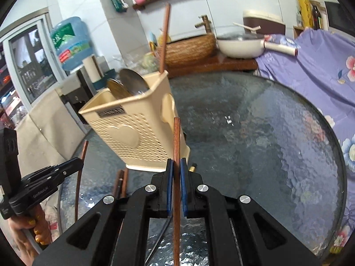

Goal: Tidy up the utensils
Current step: 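Carry both brown chopsticks up over the cream holder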

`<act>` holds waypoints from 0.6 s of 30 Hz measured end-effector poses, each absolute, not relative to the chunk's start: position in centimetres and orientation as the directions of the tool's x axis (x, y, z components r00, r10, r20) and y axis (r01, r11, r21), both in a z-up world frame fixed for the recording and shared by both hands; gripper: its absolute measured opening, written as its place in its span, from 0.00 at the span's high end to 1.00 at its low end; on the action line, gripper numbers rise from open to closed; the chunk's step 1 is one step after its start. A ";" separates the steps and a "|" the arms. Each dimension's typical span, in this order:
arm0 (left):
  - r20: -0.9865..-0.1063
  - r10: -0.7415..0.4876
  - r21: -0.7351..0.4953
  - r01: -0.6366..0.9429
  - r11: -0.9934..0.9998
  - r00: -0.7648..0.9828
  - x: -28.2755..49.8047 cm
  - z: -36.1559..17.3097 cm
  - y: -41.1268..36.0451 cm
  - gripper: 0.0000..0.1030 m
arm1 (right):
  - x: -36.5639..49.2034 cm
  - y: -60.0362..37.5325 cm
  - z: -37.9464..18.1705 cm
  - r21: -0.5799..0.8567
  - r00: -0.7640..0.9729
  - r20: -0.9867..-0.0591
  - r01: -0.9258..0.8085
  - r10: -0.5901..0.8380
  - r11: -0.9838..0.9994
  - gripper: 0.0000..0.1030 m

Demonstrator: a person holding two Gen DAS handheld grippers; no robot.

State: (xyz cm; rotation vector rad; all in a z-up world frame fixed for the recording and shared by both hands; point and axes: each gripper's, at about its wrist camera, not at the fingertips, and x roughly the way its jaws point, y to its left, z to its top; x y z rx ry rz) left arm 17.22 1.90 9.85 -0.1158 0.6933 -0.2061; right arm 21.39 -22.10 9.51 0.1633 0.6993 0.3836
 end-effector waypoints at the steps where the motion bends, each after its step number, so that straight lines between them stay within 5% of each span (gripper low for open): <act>1: -0.617 -0.228 -0.172 0.153 0.973 0.753 17.1 10.1 1.9 0.93 | 21.3 -22.2 9.7 0.272 0.702 -0.589 -0.294 0.400 0.916 0.94; 18: -0.573 -0.249 -0.164 0.188 0.968 0.781 15.5 12.4 1.5 0.93 | 18.9 -21.8 13.3 0.264 0.736 -0.484 -0.393 0.473 0.881 0.94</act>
